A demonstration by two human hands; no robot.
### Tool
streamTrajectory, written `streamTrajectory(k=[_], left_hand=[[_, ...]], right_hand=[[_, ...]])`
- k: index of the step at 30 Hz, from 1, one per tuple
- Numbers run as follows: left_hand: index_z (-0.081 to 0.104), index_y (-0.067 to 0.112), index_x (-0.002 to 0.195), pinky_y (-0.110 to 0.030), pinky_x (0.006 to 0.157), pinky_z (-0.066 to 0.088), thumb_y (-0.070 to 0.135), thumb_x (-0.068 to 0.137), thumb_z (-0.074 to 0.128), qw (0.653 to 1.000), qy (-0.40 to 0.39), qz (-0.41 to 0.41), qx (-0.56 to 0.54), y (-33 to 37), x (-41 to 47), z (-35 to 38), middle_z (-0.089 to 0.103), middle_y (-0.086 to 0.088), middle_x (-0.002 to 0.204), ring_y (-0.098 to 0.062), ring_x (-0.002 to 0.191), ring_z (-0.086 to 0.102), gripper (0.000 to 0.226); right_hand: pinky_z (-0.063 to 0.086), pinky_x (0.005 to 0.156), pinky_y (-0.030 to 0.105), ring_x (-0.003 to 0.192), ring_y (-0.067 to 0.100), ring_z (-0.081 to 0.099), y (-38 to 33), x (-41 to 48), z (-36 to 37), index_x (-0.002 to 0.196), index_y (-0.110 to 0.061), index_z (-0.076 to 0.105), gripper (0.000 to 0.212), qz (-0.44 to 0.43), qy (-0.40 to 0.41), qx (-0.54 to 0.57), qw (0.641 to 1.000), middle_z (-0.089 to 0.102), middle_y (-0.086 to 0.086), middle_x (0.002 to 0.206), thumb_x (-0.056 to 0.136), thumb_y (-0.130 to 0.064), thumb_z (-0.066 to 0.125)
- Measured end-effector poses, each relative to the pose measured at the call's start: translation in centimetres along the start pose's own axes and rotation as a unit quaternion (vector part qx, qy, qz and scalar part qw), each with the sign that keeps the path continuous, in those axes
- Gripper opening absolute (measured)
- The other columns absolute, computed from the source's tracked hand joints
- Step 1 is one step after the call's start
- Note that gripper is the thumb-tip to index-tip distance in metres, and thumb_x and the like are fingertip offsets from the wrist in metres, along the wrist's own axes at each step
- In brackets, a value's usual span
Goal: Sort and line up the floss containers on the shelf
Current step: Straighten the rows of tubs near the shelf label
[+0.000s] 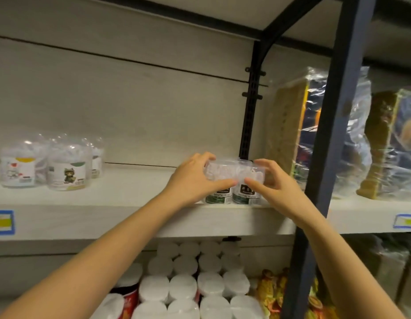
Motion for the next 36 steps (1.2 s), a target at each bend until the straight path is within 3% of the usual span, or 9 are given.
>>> streamTrajectory(k=[5, 9, 12, 17, 21, 24, 28, 33, 36], left_hand=[[0.051, 0.021, 0.124, -0.030, 0.087, 0.045, 0.047, 0.069, 0.073, 0.999, 0.043, 0.004, -0.009, 0.5, -0.2, -1.0, 0.055, -0.001, 0.124, -0.018, 0.102, 0.055, 0.065], [0.056, 0.025, 0.118, -0.018, 0.070, 0.045, 0.044, 0.068, 0.074, 0.993, 0.085, 0.009, -0.087, 1.2, -0.8, -5.5, 0.056, 0.011, 0.105, -0.010, 0.086, 0.056, 0.057], [0.064, 0.029, 0.102, -0.022, 0.065, 0.053, 0.046, 0.058, 0.075, 0.983, 0.036, -0.010, -0.182, 1.2, -2.0, -7.4, 0.062, 0.012, 0.089, -0.009, 0.076, 0.060, 0.048], [0.071, 0.028, 0.092, -0.032, 0.076, 0.057, 0.043, 0.058, 0.081, 0.973, -0.022, -0.051, -0.225, -0.8, -4.4, -8.5, 0.071, -0.002, 0.099, -0.016, 0.086, 0.068, 0.038], [0.069, 0.028, 0.101, -0.022, 0.070, 0.054, 0.047, 0.054, 0.082, 0.976, -0.004, -0.071, -0.207, -2.9, -6.1, -10.7, 0.069, -0.003, 0.105, -0.017, 0.086, 0.069, 0.052], [0.066, 0.029, 0.106, -0.010, 0.055, 0.046, 0.041, 0.055, 0.082, 0.979, 0.064, -0.077, -0.180, -4.4, -6.9, -14.6, 0.066, 0.000, 0.105, -0.007, 0.073, 0.062, 0.054], [0.062, 0.036, 0.111, -0.023, 0.061, 0.047, 0.043, 0.059, 0.081, 0.986, 0.122, -0.089, -0.069, -6.7, -6.8, -19.4, 0.062, 0.007, 0.113, -0.008, 0.087, 0.060, 0.056], [0.056, 0.028, 0.121, -0.027, 0.073, 0.050, 0.046, 0.065, 0.076, 0.994, 0.059, -0.087, 0.041, -9.1, -6.2, -19.2, 0.060, 0.007, 0.121, -0.010, 0.088, 0.061, 0.062], [0.056, 0.027, 0.121, -0.036, 0.081, 0.054, 0.050, 0.064, 0.074, 0.994, 0.034, -0.082, 0.069, -10.6, -6.6, -18.2, 0.060, 0.004, 0.121, -0.014, 0.086, 0.062, 0.064]], right_hand=[[0.048, 0.086, 0.022, 0.108, 0.007, 0.055, -1.2, -0.5, -1.2, 0.132, -0.027, 0.042, 0.056, -0.038, 0.046, 0.024, 0.998, 0.049, -0.018, 0.117, 0.082, -0.038, 0.064], [0.049, 0.080, 0.017, 0.097, -0.002, 0.059, -3.8, -1.2, -3.9, 0.129, -0.032, 0.046, 0.060, -0.064, 0.088, 0.101, 0.989, 0.057, -0.022, 0.109, 0.074, -0.050, 0.061], [0.054, 0.080, 0.029, 0.095, 0.005, 0.065, -5.5, -1.7, -3.0, 0.120, -0.037, 0.051, 0.058, -0.057, 0.029, 0.167, 0.984, 0.065, -0.010, 0.111, 0.067, -0.059, 0.058], [0.055, 0.083, 0.035, 0.092, 0.006, 0.067, -7.8, -2.6, 0.7, 0.116, -0.036, 0.054, 0.052, -0.058, -0.057, 0.206, 0.975, 0.067, -0.010, 0.109, 0.069, -0.056, 0.057], [0.052, 0.069, 0.020, 0.088, 0.000, 0.066, -9.3, -2.6, 2.9, 0.116, -0.035, 0.055, 0.048, -0.070, -0.065, 0.218, 0.971, 0.066, -0.011, 0.109, 0.071, -0.051, 0.059], [0.052, 0.075, 0.024, 0.093, 0.003, 0.064, -10.9, -1.9, 3.7, 0.114, -0.041, 0.054, 0.050, -0.089, -0.026, 0.232, 0.968, 0.063, -0.013, 0.112, 0.066, -0.056, 0.061], [0.050, 0.079, 0.024, 0.098, 0.002, 0.059, -13.9, 0.1, 5.6, 0.119, -0.038, 0.049, 0.051, -0.113, 0.002, 0.196, 0.974, 0.057, -0.021, 0.108, 0.072, -0.051, 0.062], [0.049, 0.073, 0.018, 0.093, 0.001, 0.058, -15.9, 1.4, 11.4, 0.127, -0.029, 0.046, 0.054, -0.102, -0.073, 0.109, 0.986, 0.052, -0.013, 0.113, 0.078, -0.043, 0.064], [0.053, 0.082, 0.029, 0.098, 0.010, 0.058, -15.6, 1.1, 13.8, 0.129, -0.029, 0.044, 0.056, -0.079, -0.102, 0.076, 0.989, 0.050, -0.013, 0.116, 0.079, -0.046, 0.062]])
Point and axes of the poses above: each hand's wrist, its own x-axis towards the middle knuckle, its own z-axis out of the palm, y = z × x, the point moved 10 cm from there along x, towards the middle knuckle
